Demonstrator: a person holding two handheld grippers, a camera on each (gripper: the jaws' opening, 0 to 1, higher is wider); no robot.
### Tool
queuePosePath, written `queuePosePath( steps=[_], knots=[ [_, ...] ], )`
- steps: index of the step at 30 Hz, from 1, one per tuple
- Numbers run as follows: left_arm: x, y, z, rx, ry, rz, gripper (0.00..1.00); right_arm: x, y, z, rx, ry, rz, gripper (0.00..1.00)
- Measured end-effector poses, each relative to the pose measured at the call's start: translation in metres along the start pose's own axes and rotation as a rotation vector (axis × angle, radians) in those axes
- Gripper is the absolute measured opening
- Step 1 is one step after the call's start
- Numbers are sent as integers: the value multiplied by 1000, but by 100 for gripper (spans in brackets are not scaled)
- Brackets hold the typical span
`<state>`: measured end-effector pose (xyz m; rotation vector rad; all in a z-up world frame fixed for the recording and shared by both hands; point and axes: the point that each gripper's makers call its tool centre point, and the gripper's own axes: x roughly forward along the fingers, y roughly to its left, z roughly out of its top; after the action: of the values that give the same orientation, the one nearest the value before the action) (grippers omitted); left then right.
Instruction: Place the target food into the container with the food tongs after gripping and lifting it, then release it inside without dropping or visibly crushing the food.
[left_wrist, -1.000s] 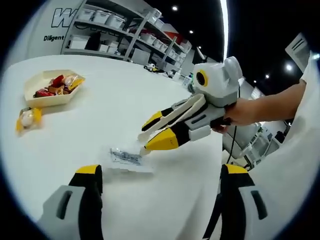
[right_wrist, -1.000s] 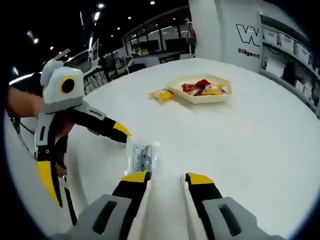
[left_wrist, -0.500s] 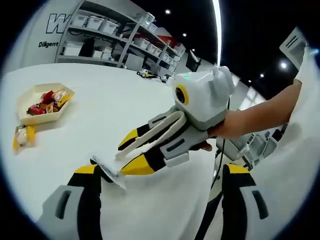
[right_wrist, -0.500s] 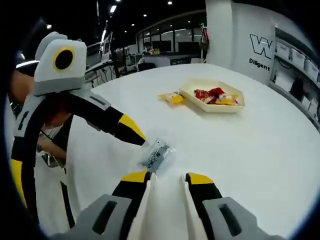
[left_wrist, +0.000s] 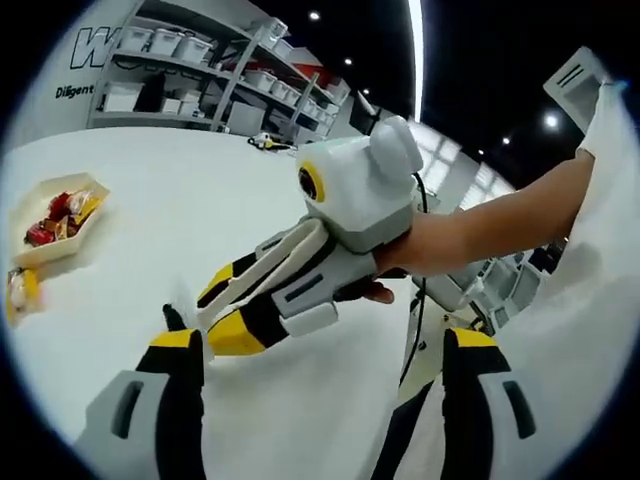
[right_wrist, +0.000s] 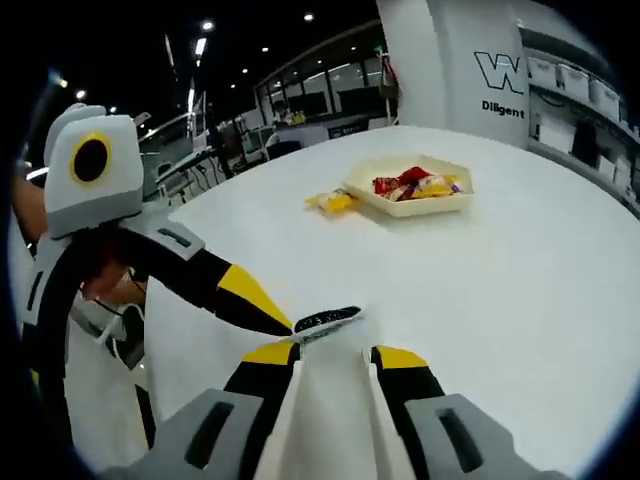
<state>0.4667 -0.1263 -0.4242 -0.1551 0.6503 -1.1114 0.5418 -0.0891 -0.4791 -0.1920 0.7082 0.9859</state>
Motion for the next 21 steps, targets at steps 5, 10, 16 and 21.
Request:
queuePosePath(
  steps=[5, 10, 16, 21],
  knots=[
    [-5, 5, 4, 0, -6, 10, 96, -15, -19, -3, 1, -8, -47, 24],
    [-9, 13, 6, 0, -13, 33, 97, -27, -39, -5, 18, -4, -93, 24],
    [-22, 28, 8, -5, -36, 83, 97, -28, -42, 9, -15, -23, -143, 24],
    [-37, 38, 6, -19, -44, 120, 97, -24, -37, 10, 31, -27, -112, 24]
  ],
)
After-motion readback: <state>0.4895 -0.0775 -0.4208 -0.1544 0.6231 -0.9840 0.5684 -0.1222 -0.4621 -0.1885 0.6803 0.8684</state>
